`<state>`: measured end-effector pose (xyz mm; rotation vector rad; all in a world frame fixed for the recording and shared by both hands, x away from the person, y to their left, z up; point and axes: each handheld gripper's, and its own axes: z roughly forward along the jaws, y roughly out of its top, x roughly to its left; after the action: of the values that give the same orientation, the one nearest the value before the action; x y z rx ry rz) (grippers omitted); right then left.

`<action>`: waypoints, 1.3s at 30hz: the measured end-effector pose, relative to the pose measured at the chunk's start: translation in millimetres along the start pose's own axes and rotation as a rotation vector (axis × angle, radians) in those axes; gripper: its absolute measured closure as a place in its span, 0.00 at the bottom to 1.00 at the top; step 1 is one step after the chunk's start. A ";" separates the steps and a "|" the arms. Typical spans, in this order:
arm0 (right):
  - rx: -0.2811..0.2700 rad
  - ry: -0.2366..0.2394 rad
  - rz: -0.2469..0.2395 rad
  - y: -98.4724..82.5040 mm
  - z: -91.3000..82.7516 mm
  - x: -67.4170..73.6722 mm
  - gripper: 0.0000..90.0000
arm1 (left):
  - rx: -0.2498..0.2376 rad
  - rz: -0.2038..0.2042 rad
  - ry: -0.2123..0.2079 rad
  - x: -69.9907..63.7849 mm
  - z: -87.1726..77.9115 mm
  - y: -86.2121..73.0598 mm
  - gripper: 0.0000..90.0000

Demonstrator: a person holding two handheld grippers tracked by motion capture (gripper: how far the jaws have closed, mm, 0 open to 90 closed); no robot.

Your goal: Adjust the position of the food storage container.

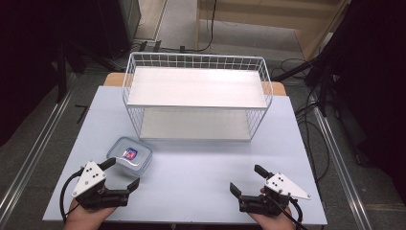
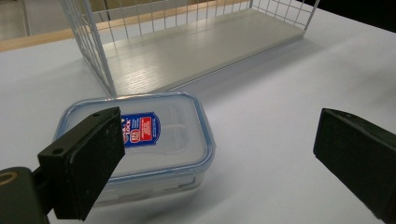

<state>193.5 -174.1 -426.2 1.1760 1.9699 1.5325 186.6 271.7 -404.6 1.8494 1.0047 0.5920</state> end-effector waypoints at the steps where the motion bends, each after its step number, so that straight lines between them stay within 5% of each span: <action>1: -0.002 -0.004 0.000 0.4 -0.1 -0.7 0.00 | 0.000 -0.003 -0.007 1.1 0.7 0.0 0.02; 24: 0.030 -0.003 0.017 -4.6 8.4 -5.6 0.00 | 0.009 -0.047 -0.014 14.1 4.0 1.0 0.02; 29: 0.033 0.001 0.018 -4.5 8.7 -5.3 0.00 | 0.007 -0.068 0.010 29.6 5.9 3.1 0.02; 31: 0.035 0.003 0.019 -5.0 9.7 -4.4 0.00 | -0.004 -0.107 0.022 42.1 8.0 4.2 0.02; 39: 0.042 0.011 0.017 -4.9 11.5 -3.0 0.00 | -0.008 -0.116 0.058 65.8 10.9 6.6 0.07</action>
<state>201.7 -169.9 -435.1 1.2064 2.0136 1.5160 233.5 319.7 -404.7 1.7621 1.1385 0.5815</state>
